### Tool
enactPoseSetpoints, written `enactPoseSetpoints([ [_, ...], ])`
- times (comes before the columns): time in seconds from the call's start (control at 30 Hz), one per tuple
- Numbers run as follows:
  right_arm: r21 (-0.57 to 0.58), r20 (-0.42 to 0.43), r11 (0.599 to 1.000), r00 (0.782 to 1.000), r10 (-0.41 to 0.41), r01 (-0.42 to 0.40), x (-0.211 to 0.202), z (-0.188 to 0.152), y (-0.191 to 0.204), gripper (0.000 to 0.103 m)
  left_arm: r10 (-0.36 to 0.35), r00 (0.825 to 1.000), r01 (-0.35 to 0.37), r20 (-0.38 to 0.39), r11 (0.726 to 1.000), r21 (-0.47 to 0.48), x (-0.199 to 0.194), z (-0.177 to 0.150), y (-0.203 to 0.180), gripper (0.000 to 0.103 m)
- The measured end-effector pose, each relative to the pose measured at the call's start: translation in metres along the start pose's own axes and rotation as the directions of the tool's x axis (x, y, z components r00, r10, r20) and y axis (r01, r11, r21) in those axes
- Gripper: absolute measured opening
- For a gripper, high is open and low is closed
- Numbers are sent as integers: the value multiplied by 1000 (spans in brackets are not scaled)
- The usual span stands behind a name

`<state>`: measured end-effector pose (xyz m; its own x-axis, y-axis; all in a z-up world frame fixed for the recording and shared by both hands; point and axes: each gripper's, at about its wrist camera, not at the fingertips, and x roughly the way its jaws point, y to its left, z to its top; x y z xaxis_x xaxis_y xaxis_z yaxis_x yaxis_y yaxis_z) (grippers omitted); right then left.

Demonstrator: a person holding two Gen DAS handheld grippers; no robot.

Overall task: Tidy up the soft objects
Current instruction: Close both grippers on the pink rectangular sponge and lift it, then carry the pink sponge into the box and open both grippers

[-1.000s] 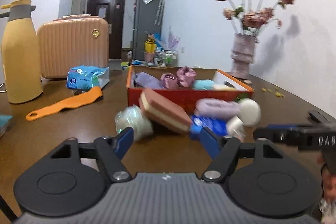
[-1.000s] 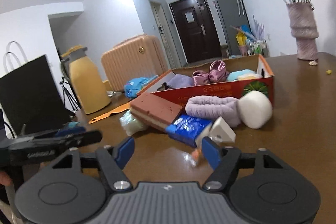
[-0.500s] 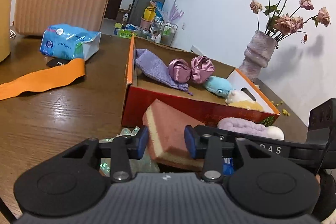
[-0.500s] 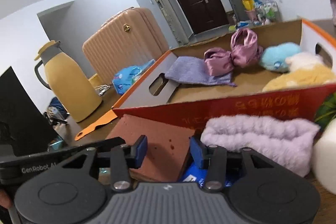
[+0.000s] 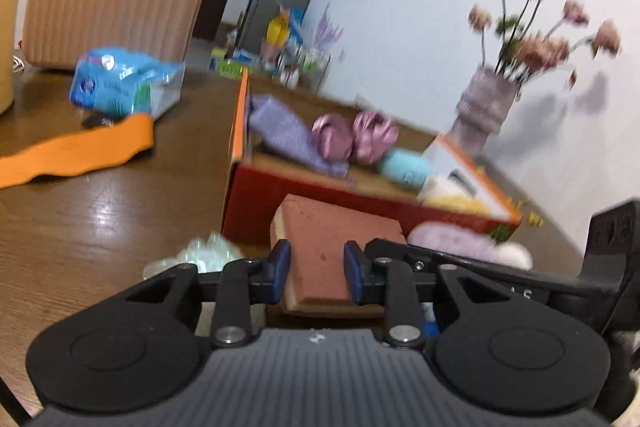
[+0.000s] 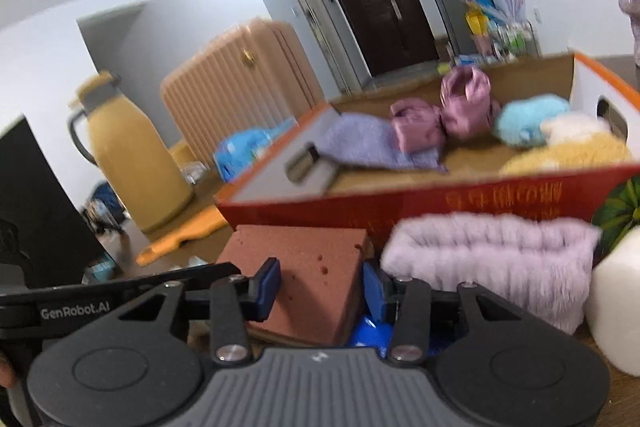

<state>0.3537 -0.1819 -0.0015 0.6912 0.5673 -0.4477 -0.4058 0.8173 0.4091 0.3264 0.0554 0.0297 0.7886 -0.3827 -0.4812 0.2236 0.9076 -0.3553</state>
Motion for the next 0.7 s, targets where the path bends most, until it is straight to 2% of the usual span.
enactPoseSetpoints([
  [0.13, -77, 110, 997, 994, -9, 17, -47, 1, 30, 43, -59, 996, 61, 61, 998, -23, -44, -2, -16, 30],
  [0.23, -176, 136, 983, 990, -28, 52, -92, -16, 56, 43, -105, 993, 109, 51, 991, -74, -77, -21, -26, 29],
  [0.3, -183, 118, 982, 993, -14, 35, -119, -34, 58, 43, -119, 993, 120, 17, 987, -103, -94, -47, -33, 29],
  [0.43, -82, 30, 997, 1000, -3, 5, -148, -74, 42, 41, -144, 987, 132, -67, 979, -155, -109, -100, -42, 30],
  [0.57, -50, 9, 999, 1000, 19, -18, -168, -93, 32, 43, -125, 988, 115, -86, 987, -109, -119, -114, -48, 30],
  [0.7, -19, 6, 1000, 1000, -15, 15, -174, -100, 22, 45, -100, 991, 91, -86, 990, -104, -120, -112, -47, 34],
])
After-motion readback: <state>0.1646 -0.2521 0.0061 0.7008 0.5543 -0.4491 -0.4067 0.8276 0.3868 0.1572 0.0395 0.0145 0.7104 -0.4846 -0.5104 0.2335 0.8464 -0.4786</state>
